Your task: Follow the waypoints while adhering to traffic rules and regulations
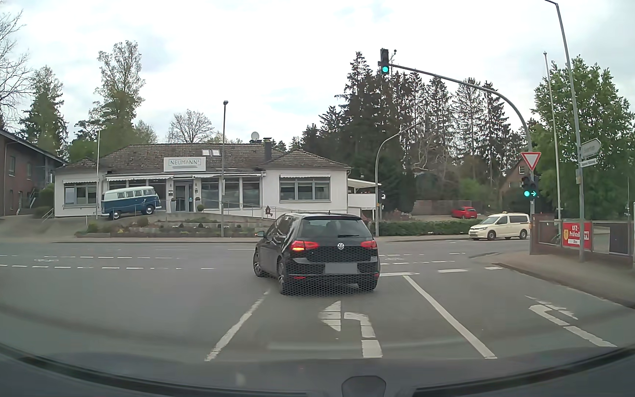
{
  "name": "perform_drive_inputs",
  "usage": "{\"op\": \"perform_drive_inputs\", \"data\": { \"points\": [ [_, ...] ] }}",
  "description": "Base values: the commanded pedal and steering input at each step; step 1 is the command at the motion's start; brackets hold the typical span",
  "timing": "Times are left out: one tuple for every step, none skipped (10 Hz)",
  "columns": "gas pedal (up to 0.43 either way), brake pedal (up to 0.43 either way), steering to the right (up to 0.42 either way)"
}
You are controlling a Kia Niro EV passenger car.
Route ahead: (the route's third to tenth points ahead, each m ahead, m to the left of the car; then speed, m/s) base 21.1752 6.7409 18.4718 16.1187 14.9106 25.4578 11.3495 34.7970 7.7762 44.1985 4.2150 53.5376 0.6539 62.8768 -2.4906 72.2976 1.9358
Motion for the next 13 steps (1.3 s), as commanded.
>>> {"op": "perform_drive_inputs", "data": {
  "points": [
    [0.197, 0.0, 0.021],
    [0.209, 0.0, 0.022],
    [0.22, 0.0, 0.022],
    [0.22, 0.0, 0.02],
    [0.228, 0.0, 0.012],
    [0.24, 0.0, 0.008],
    [0.24, 0.0, 0.007],
    [0.24, 0.0, 0.006],
    [0.228, 0.0, 0.005],
    [0.189, 0.0, 0.006],
    [0.15, 0.0, 0.005],
    [0.138, 0.0, 0.005],
    [0.138, 0.0, 0.004]
  ]
}}
